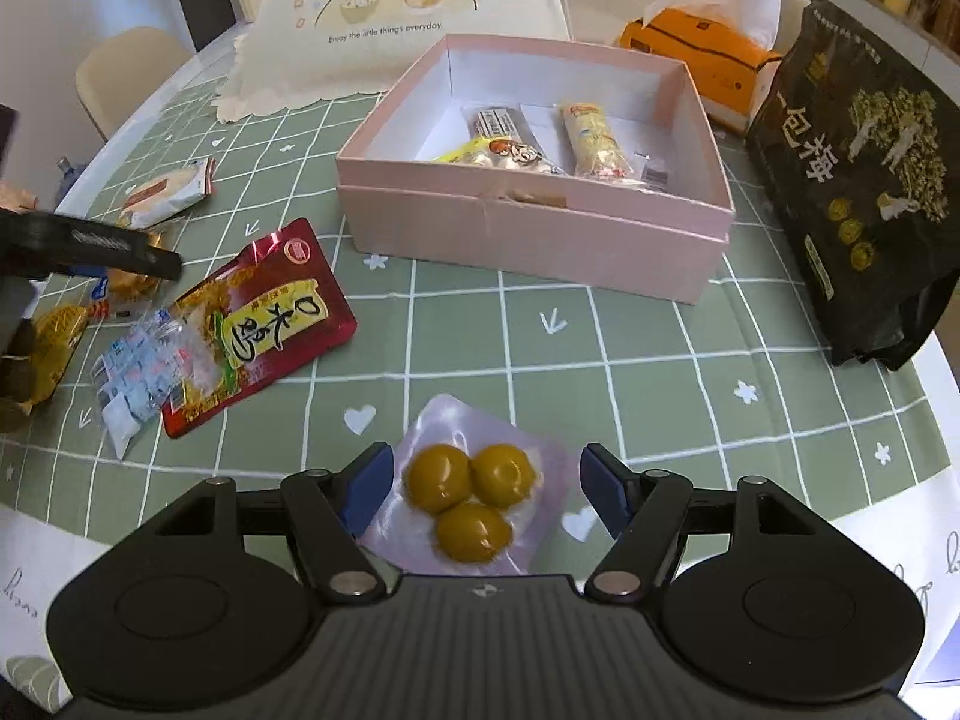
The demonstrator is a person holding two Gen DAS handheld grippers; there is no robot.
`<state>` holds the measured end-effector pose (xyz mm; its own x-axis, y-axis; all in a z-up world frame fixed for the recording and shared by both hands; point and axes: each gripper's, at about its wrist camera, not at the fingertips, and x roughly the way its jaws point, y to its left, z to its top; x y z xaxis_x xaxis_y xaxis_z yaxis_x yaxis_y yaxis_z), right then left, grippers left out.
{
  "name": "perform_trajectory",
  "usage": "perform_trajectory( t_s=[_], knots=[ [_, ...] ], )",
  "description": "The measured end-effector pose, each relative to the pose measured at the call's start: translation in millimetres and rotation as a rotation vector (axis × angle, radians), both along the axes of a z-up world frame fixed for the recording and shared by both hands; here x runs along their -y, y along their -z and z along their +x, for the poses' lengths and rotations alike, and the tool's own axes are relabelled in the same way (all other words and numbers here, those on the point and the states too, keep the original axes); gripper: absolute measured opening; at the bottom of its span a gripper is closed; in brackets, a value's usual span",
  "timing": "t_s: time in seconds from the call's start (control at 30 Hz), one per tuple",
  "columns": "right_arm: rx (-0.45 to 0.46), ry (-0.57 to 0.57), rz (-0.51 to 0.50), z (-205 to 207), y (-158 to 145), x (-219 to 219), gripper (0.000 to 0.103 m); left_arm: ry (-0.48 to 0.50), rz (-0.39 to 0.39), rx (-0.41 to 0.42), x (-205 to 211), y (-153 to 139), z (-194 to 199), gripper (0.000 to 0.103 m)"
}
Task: Organize snacks
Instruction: 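Grasp the wrapped round pastry with the left tool while the right tool approaches the purple tray, then lift the round pastry with the left tool while the right tool straddles the purple tray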
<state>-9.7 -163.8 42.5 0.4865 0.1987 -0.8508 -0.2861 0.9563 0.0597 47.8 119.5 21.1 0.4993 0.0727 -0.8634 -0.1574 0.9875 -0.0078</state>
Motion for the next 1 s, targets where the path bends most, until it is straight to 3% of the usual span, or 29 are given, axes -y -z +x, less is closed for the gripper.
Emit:
perform_trajectory(
  t_s=[0.07, 0.13, 0.2, 0.37, 0.5, 0.6, 0.67, 0.8, 0.9, 1.0],
  knots=[
    [-0.025, -0.001, 0.013, -2, 3, 4, 0.070, 0.002, -0.018, 0.015, -1, 0, -3, 0.086],
    [-0.044, -0.004, 0.019, -6, 7, 7, 0.070, 0.005, -0.066, 0.042, -6, -5, -9, 0.061],
    [-0.059, -0.007, 0.017, -9, 11, 10, 0.070, 0.022, -0.138, 0.084, -8, -15, -19, 0.061],
    [-0.084, 0.001, 0.017, -8, 19, 12, 0.073, 0.095, -0.129, 0.152, 5, -43, -42, 0.061],
    [-0.070, -0.018, -0.008, -5, 21, 4, 0.078, 0.214, -0.280, 0.173, 26, -64, -61, 0.061],
    [-0.055, -0.032, -0.041, -5, 24, -4, 0.083, 0.356, -0.402, 0.088, 57, -52, -65, 0.061],
    [-0.050, -0.042, -0.056, -5, 25, -8, 0.083, 0.412, -0.403, 0.048, 79, -39, -66, 0.061],
    [-0.054, -0.046, -0.066, -3, 24, -1, 0.083, 0.418, -0.395, -0.001, 100, -12, -59, 0.060],
    [-0.033, -0.043, -0.105, -5, 23, 9, 0.084, 0.409, -0.297, 0.017, 102, -11, -56, 0.060],
    [-0.022, -0.007, -0.112, -4, 25, 23, 0.089, 0.382, -0.250, 0.019, 96, -13, -58, 0.060]
  ],
)
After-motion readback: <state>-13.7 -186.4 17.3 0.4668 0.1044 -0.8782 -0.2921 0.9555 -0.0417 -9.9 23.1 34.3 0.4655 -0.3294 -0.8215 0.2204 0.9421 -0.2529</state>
